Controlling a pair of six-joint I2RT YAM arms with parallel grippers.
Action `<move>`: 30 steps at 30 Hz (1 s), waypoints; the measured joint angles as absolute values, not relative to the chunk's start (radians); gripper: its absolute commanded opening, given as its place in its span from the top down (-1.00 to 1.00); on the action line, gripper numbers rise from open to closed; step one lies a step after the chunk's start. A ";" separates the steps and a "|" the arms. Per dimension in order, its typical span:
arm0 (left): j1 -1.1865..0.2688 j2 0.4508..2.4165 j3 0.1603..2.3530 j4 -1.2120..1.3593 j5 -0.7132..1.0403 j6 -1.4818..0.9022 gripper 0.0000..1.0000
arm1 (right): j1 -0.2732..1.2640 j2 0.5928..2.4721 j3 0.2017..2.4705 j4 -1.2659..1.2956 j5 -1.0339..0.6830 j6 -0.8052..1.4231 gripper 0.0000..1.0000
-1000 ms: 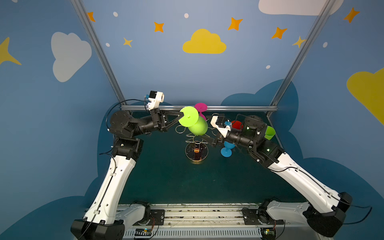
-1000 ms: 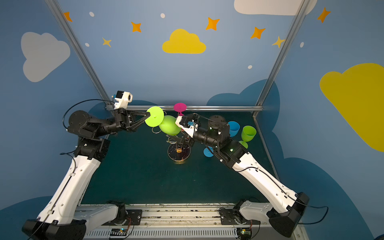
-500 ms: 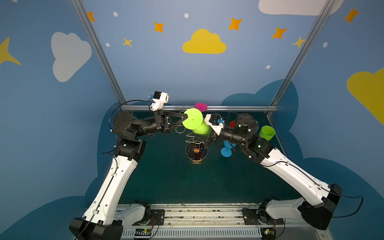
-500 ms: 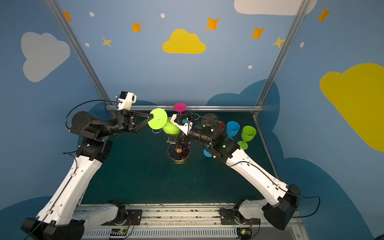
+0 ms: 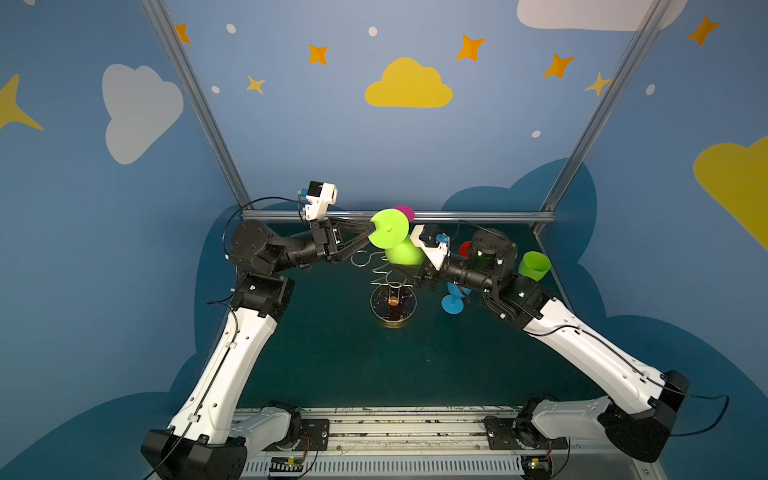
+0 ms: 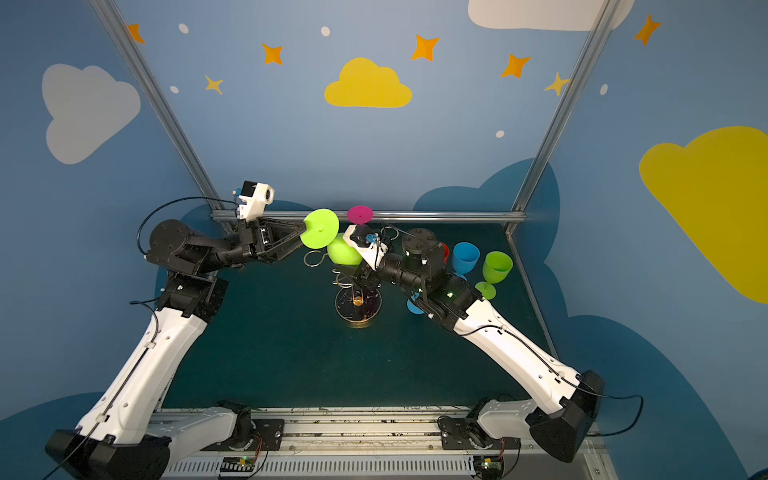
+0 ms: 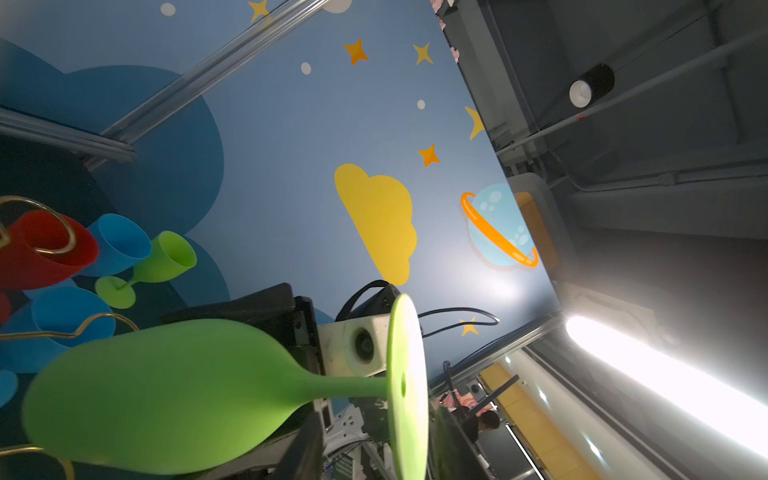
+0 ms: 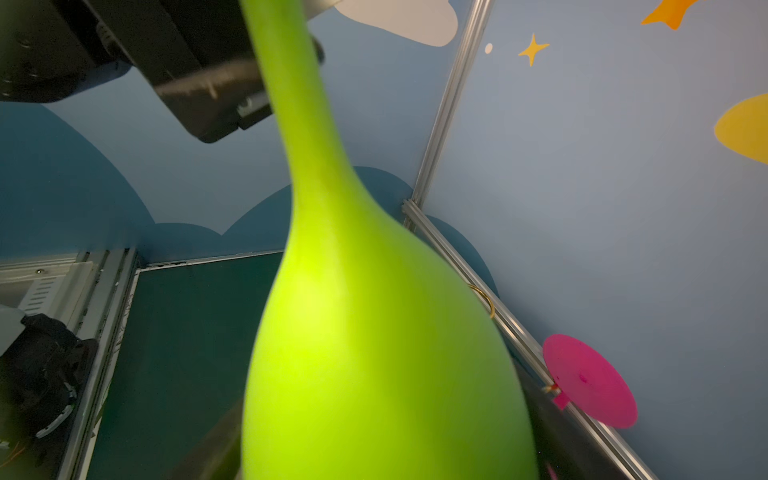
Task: Take the wine glass off the wine glass rack
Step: 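Close the right gripper around the green glass bowl held by left, then pull the green glass away with the right gripper while left releases its foot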
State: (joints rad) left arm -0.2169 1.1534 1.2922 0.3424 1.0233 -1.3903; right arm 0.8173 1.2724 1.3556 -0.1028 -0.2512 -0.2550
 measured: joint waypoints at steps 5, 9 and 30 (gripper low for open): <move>-0.220 1.143 1.320 0.160 0.937 -1.113 -0.37 | 0.817 1.171 1.365 -0.271 -0.133 -0.168 0.41; -0.245 1.117 1.309 0.098 0.825 -0.833 -0.34 | 0.817 1.111 1.407 -0.453 -0.044 -0.101 0.43; -0.556 1.104 1.076 0.316 0.485 0.388 -0.13 | 0.817 1.149 1.522 -0.899 -0.031 0.023 0.66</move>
